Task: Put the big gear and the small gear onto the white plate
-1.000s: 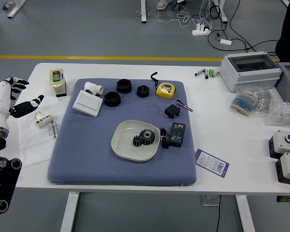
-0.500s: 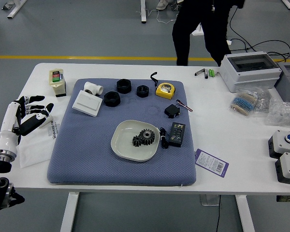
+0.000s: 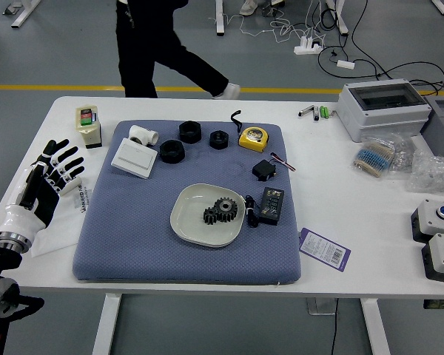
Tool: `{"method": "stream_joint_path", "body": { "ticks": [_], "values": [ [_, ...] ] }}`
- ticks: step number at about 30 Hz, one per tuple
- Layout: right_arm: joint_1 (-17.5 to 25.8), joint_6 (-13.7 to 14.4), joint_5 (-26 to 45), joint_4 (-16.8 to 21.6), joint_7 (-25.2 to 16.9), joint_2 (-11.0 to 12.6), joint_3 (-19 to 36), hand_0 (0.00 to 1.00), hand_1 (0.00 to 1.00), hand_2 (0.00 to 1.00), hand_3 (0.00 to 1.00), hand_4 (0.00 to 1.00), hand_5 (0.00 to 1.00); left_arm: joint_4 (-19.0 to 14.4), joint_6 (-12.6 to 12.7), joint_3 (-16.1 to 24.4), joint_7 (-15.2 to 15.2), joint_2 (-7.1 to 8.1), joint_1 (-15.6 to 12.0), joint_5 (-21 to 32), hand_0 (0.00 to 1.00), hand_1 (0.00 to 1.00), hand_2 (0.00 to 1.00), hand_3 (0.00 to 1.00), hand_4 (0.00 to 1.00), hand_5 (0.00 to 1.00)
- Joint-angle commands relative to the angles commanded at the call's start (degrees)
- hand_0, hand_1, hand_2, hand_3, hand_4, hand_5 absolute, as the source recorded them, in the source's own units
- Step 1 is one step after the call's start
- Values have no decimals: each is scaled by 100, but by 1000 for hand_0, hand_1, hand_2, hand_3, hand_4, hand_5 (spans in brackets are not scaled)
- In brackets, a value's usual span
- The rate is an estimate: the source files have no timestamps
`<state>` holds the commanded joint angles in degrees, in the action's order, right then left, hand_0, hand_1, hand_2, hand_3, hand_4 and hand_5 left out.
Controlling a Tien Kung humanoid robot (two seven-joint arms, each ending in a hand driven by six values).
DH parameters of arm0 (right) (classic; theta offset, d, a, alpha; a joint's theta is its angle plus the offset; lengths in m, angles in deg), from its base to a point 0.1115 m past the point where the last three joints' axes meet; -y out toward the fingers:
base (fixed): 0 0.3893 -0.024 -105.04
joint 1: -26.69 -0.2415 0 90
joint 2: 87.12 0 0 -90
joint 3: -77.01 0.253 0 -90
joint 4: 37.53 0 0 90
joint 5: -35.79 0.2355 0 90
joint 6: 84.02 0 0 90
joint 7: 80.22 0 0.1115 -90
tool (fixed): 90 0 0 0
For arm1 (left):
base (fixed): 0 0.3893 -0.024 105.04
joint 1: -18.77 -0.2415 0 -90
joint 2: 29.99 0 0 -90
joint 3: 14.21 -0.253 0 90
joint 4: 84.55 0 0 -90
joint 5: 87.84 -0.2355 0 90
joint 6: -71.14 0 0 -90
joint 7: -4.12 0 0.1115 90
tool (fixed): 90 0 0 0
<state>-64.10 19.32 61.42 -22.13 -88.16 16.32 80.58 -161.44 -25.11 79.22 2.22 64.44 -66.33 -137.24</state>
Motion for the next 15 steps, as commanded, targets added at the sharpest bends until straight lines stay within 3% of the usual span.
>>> {"method": "stream_joint_path", "body": {
  "ticks": [5,15],
  "values": [
    [-10,-1,1,0,-2,4,5,605,626,725,539,730,697,10,42,-6,-121,-11,-2,899,808,795,859,826,933,779],
    [-35,1,6,0,-5,6,7,606,626,724,539,729,698,29,35,2,-19,-19,23,697,814,796,858,821,946,817]
  ]
}}
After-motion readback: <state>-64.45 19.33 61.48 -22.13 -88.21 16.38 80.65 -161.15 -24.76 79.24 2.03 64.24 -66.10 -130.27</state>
